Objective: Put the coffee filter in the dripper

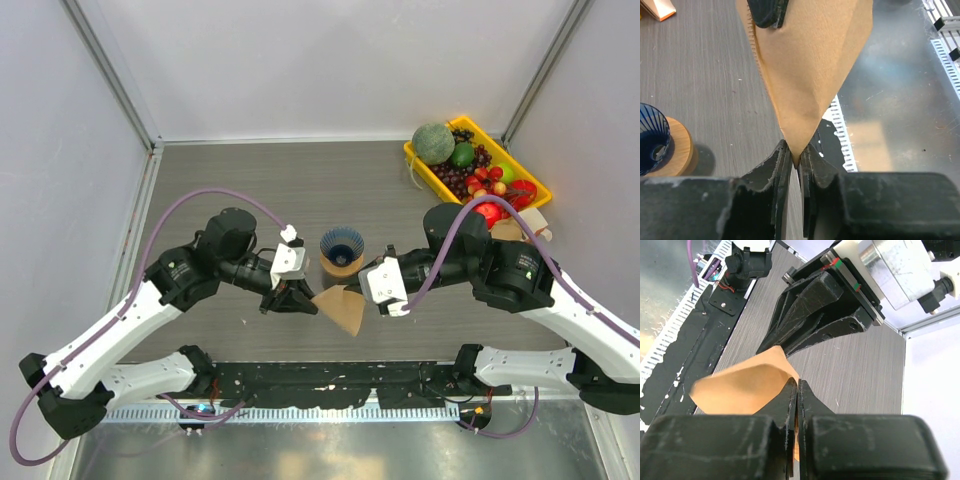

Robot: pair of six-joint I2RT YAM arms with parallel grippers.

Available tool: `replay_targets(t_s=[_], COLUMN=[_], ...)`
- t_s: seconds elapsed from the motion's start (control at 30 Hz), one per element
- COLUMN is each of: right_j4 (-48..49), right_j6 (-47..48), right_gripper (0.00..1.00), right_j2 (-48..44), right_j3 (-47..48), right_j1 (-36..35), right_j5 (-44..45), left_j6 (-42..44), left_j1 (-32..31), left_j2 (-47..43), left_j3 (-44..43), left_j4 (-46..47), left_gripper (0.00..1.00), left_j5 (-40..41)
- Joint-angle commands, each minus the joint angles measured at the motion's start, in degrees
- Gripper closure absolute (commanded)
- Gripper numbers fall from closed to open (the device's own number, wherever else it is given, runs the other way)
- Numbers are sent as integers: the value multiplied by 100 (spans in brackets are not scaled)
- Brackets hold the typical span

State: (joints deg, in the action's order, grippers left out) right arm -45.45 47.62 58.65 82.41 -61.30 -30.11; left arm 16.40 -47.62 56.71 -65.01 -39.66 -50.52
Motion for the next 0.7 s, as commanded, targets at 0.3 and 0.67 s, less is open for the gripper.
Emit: replay_targets(t_s=[0.3,0.67], right_j4=[888,1416], right_j6=[-1367,-4145], right_gripper=[43,27], right_j2=[-3,-12], right_j3=[117,-41], right_j1=[47,1427], right_j5=[681,60], left_j6=[-348,-1121], left_j1=[138,490], left_j2=[-186,-468], left_j3=[-29,6], left_j4=[432,1416], left_gripper=[100,100], left_j5=[-212,33])
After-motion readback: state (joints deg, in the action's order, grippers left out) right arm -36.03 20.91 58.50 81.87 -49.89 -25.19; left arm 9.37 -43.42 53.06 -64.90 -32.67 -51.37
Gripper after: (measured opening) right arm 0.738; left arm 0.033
